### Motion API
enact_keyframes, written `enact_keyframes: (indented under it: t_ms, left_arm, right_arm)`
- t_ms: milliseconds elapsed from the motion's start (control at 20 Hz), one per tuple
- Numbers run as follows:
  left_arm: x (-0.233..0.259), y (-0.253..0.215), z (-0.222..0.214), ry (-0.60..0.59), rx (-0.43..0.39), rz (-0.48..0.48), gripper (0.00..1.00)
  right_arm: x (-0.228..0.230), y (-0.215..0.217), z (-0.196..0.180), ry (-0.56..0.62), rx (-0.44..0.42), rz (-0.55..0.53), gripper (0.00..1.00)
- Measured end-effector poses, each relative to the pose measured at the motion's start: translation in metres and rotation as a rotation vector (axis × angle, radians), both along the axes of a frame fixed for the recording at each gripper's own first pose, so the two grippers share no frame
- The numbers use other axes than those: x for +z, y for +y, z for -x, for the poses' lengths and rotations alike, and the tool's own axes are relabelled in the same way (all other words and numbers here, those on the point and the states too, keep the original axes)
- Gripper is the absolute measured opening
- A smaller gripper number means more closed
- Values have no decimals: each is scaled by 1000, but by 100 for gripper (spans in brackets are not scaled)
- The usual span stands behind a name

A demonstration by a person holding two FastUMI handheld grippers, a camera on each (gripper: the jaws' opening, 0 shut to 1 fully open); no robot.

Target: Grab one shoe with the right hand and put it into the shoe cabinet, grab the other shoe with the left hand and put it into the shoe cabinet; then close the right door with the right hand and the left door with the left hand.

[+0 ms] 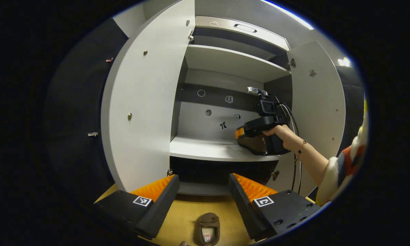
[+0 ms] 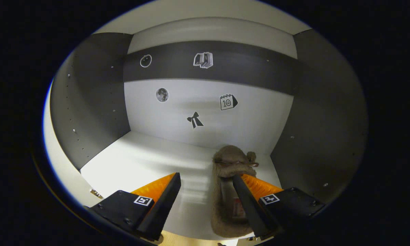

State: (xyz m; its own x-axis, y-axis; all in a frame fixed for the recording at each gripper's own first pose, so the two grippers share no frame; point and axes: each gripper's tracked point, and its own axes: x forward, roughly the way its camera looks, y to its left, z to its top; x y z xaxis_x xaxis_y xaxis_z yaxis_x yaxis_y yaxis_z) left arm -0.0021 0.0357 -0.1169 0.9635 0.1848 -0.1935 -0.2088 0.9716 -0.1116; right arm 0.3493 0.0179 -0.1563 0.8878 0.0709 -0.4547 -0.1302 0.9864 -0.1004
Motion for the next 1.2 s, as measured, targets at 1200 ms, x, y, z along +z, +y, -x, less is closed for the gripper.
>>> enact_keyframes:
  t_ms: [1200]
  left_arm:
    - [-243,-24,29,348,-156,36,88]
  right_arm:
    - [-49,-36,264,-220,-43,-67,98]
